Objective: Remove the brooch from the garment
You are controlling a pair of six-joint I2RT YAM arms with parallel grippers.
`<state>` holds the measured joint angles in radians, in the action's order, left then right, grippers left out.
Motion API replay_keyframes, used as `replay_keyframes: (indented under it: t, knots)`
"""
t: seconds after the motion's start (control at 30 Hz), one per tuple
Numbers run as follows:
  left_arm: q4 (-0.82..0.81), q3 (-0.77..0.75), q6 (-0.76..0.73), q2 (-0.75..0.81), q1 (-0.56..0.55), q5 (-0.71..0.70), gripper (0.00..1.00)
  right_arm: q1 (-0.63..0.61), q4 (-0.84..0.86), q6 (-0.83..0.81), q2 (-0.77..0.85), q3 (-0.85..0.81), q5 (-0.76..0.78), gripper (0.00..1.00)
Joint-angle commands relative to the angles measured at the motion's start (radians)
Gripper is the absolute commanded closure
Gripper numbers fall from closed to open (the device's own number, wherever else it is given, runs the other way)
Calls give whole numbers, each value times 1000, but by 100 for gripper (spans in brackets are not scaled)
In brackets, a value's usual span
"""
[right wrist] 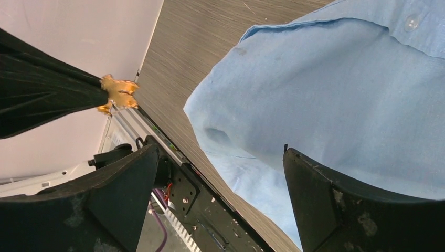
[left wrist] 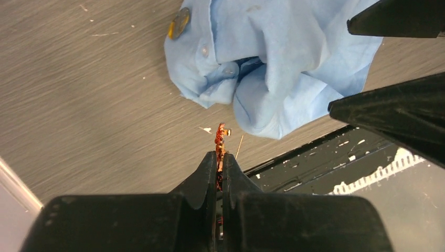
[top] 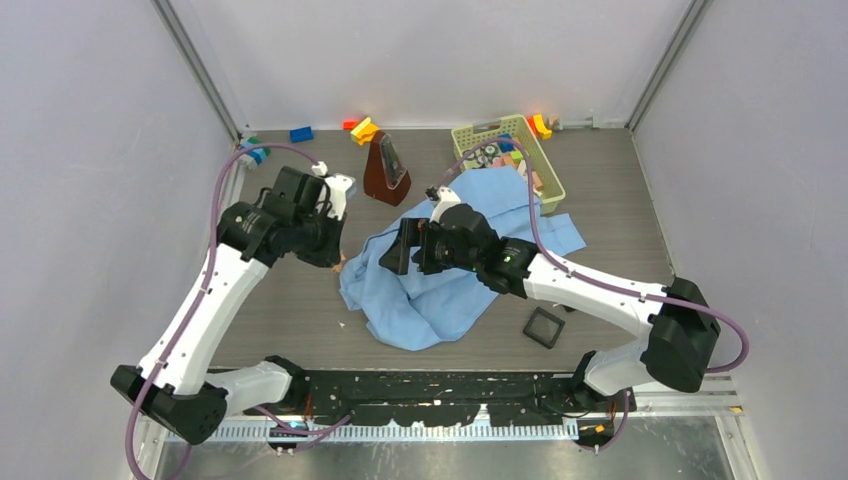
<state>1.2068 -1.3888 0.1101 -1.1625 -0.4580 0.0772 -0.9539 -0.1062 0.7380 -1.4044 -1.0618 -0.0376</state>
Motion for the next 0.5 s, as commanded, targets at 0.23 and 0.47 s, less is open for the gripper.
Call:
replay_keyframes:
  t: [0.23,0.47]
  knots:
    - [-296,105,202,238,11,179,100,-4,359,59,118,156,-58,17]
    - [-619,272,507,323,45,311,100,-3,553,114,178,244,-117,20]
